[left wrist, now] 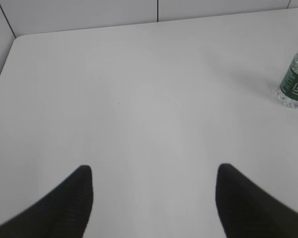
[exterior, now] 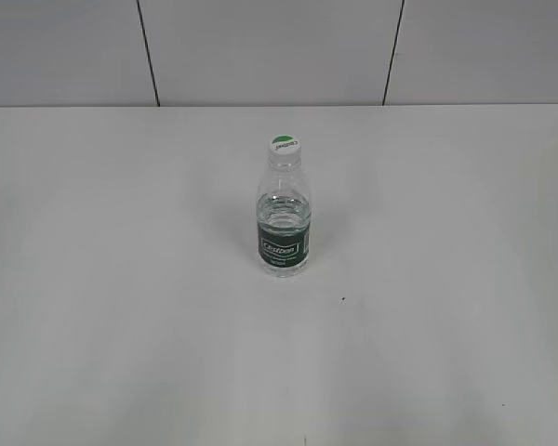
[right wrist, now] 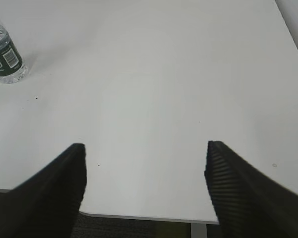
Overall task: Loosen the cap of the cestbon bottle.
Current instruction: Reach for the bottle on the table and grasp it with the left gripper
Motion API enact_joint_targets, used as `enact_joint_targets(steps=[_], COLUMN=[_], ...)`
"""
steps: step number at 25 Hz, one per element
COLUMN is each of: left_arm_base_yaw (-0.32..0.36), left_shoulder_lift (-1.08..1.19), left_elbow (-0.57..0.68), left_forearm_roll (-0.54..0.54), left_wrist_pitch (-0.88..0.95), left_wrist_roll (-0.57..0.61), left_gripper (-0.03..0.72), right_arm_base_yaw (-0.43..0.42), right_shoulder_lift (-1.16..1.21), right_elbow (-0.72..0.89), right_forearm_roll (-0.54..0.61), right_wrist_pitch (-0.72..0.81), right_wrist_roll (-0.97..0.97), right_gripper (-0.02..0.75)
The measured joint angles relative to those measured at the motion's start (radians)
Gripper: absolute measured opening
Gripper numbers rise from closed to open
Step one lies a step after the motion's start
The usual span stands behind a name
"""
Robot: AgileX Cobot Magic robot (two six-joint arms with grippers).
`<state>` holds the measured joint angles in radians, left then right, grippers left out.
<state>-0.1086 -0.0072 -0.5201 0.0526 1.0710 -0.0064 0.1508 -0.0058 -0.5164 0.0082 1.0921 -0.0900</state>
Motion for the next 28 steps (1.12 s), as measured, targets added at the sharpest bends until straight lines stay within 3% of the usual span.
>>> enact_joint_targets(steps=[28], left_arm_base_yaw=[0.000], left_shoulder_lift=[0.000], left_elbow=[0.000], left_forearm_roll=[0.026], left_wrist_pitch=[0.000], left_wrist_roll=[0.000], left_gripper=[0.470], right_arm_base_yaw=[0.000], right_shoulder_lift=[0.000], right_elbow=[0.000], right_forearm_roll=[0.000], right_wrist_pitch=[0.000], right_wrist_roll=[0.000], right_gripper=[0.569])
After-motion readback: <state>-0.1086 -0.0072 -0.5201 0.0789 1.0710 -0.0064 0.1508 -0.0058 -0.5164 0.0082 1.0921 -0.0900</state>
